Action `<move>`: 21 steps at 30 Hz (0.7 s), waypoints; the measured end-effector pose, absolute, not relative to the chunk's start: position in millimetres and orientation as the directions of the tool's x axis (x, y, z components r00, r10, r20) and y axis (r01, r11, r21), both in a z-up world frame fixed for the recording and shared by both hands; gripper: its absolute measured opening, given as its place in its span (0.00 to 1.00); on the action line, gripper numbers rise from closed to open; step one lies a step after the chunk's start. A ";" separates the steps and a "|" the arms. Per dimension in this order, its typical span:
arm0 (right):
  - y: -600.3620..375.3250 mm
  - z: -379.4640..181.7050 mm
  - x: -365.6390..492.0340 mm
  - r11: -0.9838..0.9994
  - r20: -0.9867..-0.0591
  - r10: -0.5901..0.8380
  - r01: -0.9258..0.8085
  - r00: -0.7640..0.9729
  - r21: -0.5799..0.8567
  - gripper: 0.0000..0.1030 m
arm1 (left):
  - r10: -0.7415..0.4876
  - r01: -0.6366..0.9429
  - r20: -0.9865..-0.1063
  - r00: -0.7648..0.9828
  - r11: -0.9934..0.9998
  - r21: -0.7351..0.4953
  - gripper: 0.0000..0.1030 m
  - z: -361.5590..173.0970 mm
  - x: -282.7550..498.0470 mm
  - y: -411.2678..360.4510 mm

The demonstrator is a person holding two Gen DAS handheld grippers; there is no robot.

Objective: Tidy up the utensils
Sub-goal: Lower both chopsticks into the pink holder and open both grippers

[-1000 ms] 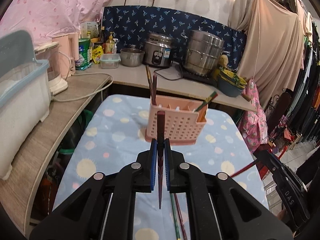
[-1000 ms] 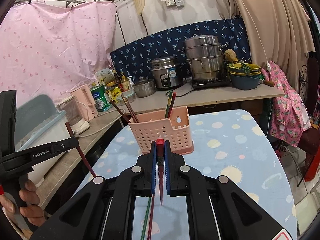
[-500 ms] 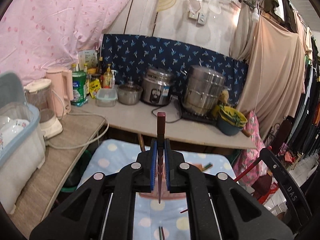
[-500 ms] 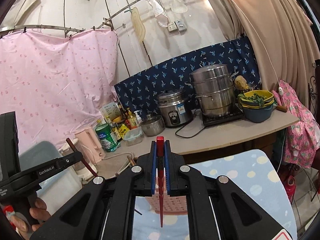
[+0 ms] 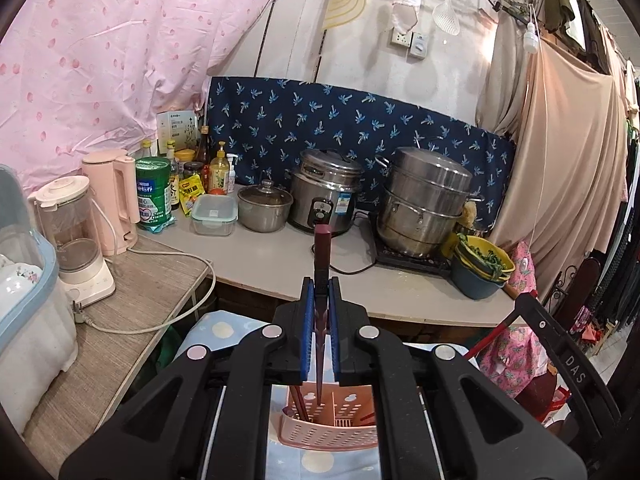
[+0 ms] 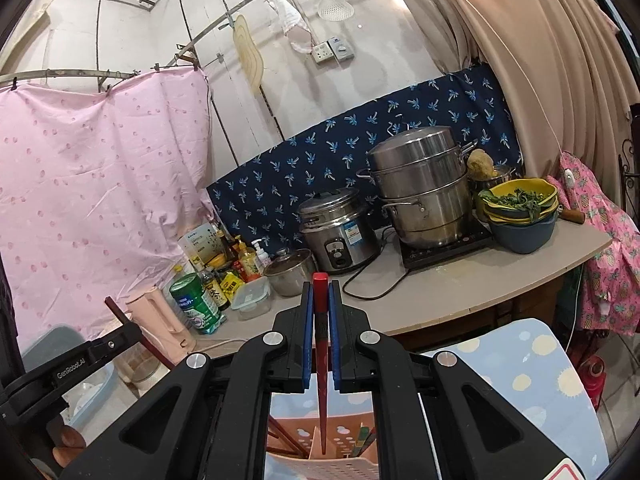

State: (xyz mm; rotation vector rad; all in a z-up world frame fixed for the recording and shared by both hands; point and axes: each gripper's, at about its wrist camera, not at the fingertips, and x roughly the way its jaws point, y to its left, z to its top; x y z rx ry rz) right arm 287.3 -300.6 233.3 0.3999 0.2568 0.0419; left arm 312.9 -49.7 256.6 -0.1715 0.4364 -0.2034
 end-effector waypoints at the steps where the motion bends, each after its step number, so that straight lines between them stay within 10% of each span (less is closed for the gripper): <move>1: -301.7 229.6 291.6 0.921 -0.249 0.088 0.017 0.965 0.390 0.07 | -0.233 0.159 -0.408 0.883 0.965 -0.207 0.07 252.2 315.7 -51.2; 21: -293.8 187.0 303.0 0.940 -0.347 0.097 0.029 0.933 0.340 0.10 | -0.228 0.153 -0.500 0.836 0.970 -0.187 0.08 208.5 328.6 -60.9</move>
